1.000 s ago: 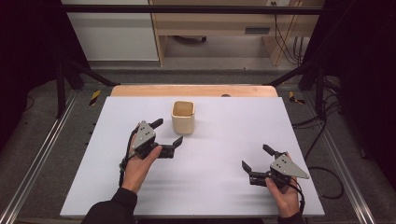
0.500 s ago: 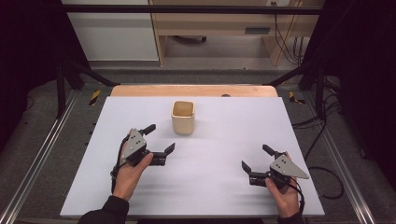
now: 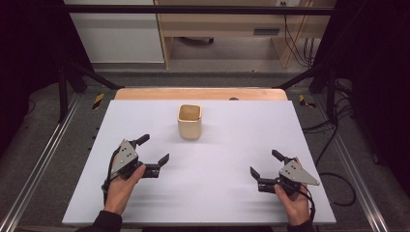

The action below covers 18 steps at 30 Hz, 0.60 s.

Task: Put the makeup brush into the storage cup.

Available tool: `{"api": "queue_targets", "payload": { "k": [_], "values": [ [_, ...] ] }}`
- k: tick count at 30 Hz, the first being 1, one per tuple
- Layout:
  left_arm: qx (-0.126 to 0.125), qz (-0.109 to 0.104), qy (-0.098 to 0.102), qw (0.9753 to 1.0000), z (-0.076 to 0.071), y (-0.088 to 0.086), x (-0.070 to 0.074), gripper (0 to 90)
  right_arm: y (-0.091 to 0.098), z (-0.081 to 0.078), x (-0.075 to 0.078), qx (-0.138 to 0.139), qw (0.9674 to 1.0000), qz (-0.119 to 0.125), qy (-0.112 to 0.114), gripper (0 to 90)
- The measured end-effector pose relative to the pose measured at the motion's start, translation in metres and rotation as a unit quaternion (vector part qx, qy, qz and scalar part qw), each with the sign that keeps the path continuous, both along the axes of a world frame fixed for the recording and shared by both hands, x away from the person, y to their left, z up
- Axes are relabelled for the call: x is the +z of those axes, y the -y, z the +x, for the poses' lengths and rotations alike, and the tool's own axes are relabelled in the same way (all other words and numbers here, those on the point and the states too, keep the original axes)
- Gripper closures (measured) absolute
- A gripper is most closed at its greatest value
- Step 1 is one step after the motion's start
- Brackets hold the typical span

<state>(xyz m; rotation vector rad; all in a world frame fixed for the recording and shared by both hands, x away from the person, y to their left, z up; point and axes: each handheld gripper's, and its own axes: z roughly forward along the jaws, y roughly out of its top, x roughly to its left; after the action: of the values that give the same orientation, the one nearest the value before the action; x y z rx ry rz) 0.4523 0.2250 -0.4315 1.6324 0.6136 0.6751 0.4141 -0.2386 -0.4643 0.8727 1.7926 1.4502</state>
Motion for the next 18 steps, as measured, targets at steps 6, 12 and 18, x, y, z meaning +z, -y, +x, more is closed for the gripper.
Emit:
{"api": "queue_targets", "payload": {
  "k": [6, 12, 18],
  "values": [
    [0.005, 0.004, 0.005, 1.0000, -0.005, -0.011, 0.000, 2.3, 0.000, 0.000, 0.000, 0.000, 1.0000, 0.001, 0.000, 3.4],
    [0.013, -0.004, 0.008, 0.9999, -0.010, -0.023, 0.001, 2.2, 0.000, -0.001, 0.000, 0.000, 1.0000, 0.000, -0.002, 3.4],
    [0.024, -0.009, 0.015, 0.9996, -0.017, -0.036, 0.001, 2.0, 0.000, -0.001, 0.000, -0.002, 1.0000, -0.001, 0.000, 3.4]
  ]
}}
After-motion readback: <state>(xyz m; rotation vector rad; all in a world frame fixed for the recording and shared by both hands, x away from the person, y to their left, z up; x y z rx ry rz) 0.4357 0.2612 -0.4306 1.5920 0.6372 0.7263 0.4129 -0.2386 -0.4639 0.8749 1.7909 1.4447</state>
